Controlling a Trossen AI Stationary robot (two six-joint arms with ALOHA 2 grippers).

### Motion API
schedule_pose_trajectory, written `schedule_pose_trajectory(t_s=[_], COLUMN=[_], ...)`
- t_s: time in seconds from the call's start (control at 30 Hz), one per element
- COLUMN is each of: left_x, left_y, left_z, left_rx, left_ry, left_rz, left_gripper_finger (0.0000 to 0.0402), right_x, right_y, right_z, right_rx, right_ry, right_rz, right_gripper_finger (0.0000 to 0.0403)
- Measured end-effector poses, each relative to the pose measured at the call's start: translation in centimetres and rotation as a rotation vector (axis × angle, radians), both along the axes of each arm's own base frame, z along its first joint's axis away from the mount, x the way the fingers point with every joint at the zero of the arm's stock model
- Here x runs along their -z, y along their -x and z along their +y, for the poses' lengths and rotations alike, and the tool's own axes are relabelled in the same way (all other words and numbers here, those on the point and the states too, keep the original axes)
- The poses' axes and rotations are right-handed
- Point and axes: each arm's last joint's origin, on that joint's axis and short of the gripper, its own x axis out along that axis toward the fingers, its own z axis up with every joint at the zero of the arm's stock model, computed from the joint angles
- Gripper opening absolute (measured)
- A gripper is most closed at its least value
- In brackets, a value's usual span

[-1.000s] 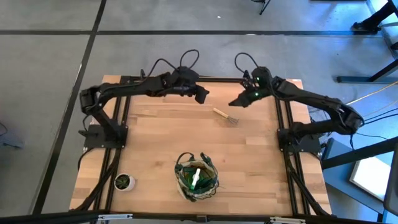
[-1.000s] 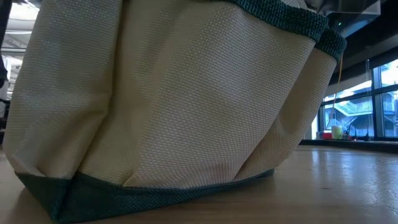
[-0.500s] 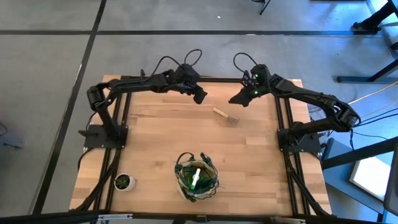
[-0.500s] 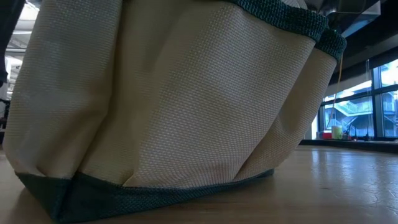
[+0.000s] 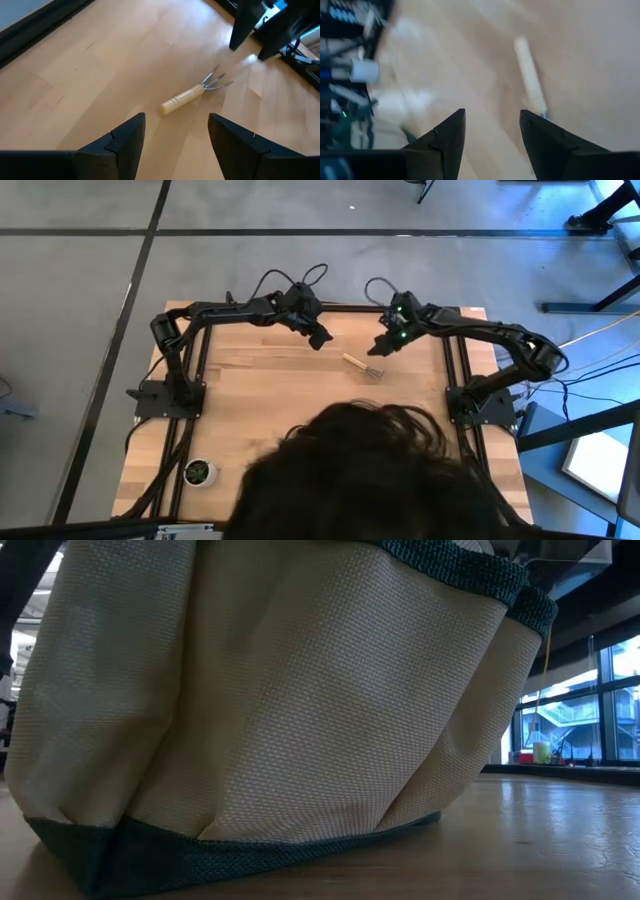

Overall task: Pick & Place Garden tools in Gardening bag
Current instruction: Put the brown hand rake into the gardening bag

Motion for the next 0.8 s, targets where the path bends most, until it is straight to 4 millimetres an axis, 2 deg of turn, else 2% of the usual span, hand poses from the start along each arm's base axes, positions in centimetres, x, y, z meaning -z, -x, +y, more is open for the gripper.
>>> schedule_pose_trajectory(t_s=[0.17, 0.4, 0.5, 0.63, 0.73, 0.8], left_x=[0.0, -0.3, -1.2, -2.7, -3.7, -4.4], left_y=[0.0, 0.0, -0.3, -0.7, -1.7, -2.7], left_z=[0.0, 0.0, 0.3, 0.6, -0.4, -2.1], left_rx=[0.019, 0.034, 0.068, 0.062, 0.094, 0.142], left_ry=[-0.017, -0.013, 0.003, 0.143, 0.235, 0.254], left_rz=[-0.003, -0.025, -0.129, -0.294, -0.388, -0.443], left_gripper_finger=[0.0212, 0.0212, 0.0212, 0.0212, 0.0212, 0.0212], right_x=[1.2, 0.8, 0.8, 0.8, 0.8, 0.9], right_y=[-0.5, -1.3, -1.5, -1.5, -1.5, -1.6], right_z=[1.2, 2.5, 2.9, 3.3, 4.1, 4.9], right_rx=[-0.094, -0.163, -0.198, -0.238, -0.302, -0.361], right_ry=[-0.02, -0.028, -0.018, -0.064, -0.111, -0.118], right_rz=[0.071, 0.087, 0.089, 0.071, 0.055, 0.069], right_gripper_finger=[0.019, 0.019, 0.019, 0.019, 0.019, 0.019])
